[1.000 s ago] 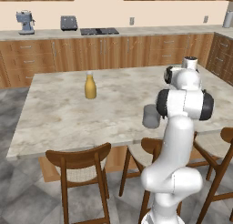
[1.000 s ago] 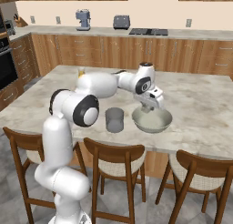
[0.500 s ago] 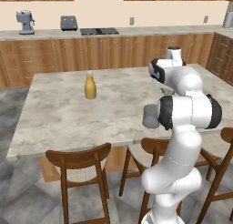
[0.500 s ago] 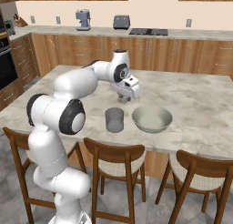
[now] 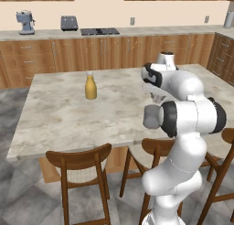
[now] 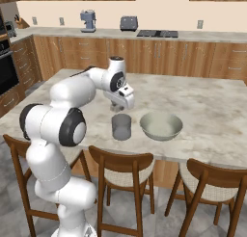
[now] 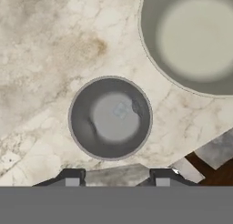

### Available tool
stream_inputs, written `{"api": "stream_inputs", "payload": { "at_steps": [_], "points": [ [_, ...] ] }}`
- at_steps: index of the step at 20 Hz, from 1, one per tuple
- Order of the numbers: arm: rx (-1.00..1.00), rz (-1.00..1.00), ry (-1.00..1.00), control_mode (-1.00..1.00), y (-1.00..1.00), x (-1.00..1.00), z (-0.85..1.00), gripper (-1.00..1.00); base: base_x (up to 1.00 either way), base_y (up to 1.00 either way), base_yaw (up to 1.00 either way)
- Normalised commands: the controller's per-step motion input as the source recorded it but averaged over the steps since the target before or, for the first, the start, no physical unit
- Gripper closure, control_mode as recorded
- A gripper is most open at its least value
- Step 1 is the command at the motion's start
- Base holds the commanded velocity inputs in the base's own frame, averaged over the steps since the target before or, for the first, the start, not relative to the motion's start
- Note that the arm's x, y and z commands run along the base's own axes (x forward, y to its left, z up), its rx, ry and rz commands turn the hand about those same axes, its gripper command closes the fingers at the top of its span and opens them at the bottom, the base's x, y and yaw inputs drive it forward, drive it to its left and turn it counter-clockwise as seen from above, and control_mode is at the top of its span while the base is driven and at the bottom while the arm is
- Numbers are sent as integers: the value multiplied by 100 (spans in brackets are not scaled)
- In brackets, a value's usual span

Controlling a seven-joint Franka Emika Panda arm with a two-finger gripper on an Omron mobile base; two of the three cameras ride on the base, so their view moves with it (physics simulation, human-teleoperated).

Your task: There are two ice cubes in the ice bowl. Place both ice cubes in the glass cup.

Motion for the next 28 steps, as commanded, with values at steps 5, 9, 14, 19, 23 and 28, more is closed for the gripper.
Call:
{"api": "stream_inputs", "payload": {
  "at_steps": [5, 9, 14, 19, 23, 28],
  "points": [
    [10, 0, 0, -100, -4, 1, -6, 100, 0, 0, 0],
    [0, 0, 3, -100, 0, 0, -23, 100, 0, 0, 0],
    [-1, 0, 1, -100, 0, 4, -16, 100, 0, 0, 0],
    [-5, 0, 0, -100, 0, 14, -3, 100, 0, 0, 0],
    [-6, 2, 0, -100, 0, 20, -5, 100, 0, 0, 0],
    [-13, 7, 0, -100, 0, 10, -28, 100, 0, 0, 0]
  ]
}}
